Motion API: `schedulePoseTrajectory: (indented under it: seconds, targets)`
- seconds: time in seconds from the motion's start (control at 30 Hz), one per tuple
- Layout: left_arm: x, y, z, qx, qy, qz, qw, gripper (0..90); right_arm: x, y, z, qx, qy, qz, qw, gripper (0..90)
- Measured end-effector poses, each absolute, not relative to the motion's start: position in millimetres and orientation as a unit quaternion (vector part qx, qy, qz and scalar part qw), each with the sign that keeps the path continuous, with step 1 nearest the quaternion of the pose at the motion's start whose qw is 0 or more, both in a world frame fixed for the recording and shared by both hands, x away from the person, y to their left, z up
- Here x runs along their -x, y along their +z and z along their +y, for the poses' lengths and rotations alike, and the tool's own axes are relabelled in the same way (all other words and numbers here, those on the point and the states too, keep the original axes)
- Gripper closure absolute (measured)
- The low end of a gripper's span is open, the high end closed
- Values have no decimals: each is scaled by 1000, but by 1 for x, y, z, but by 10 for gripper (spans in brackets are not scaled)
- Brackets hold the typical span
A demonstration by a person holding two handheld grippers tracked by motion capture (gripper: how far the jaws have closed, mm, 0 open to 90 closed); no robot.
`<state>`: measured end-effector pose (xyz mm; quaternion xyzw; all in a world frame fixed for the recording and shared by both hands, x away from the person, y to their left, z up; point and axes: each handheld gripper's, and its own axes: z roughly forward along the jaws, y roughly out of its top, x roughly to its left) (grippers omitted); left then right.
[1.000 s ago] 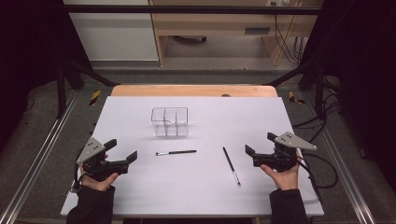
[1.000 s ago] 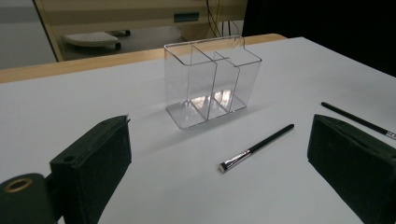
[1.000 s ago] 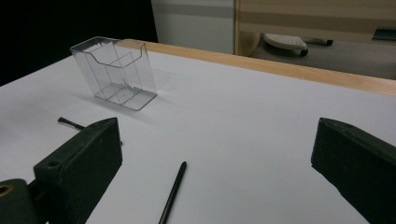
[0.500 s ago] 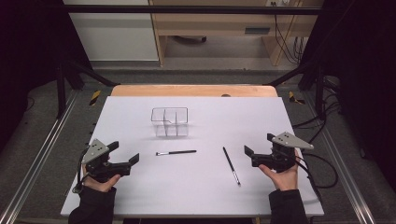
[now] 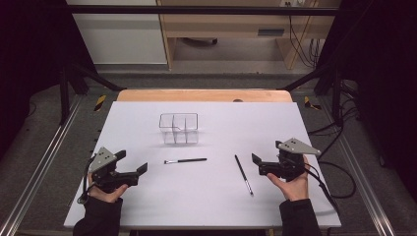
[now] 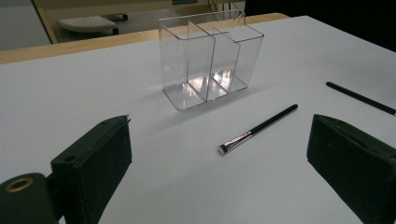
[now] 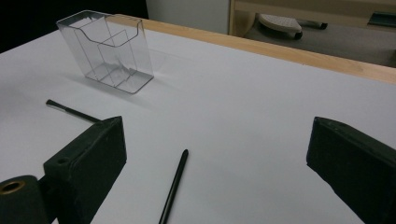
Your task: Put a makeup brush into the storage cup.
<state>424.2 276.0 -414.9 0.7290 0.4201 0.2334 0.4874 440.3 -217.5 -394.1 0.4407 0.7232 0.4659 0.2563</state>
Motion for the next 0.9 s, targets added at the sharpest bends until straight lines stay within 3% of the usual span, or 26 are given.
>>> schedulePoseTrajectory:
  seconds: [0.9]
  targets:
    - [-426,-420,271,-741,232,418,471,61,-465,-397,-174,-435,358,796,222,90]
